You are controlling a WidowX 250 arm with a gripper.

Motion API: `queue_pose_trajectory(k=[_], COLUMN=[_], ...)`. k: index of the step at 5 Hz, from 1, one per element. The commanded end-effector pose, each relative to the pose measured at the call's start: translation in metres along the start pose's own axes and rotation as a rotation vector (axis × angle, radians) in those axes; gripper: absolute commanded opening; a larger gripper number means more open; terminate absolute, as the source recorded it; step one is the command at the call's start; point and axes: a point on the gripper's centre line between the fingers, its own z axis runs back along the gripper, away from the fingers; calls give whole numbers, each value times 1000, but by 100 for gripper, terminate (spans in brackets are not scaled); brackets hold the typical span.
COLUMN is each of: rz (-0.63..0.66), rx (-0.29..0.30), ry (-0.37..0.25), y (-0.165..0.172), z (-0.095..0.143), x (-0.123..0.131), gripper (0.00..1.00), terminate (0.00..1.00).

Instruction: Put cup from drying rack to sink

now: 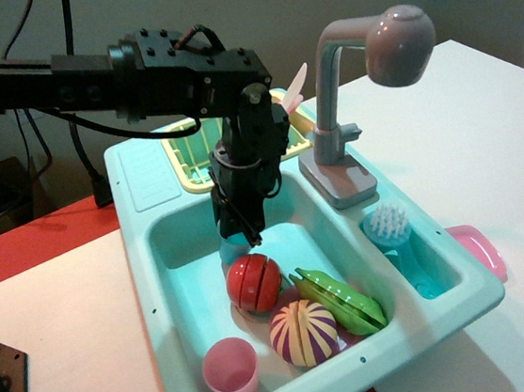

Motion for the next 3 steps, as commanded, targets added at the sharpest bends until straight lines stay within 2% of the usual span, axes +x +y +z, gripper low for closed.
queue_pose_trajectory(k=[1,2,3], rz=[59,97,147], rx=[-14,-44,-60], ry=[-111,-128,-174], y=[17,40,59], z=[48,75,102], x=[-5,-10,-12], gripper=[100,100,100], terminate=[0,0,100])
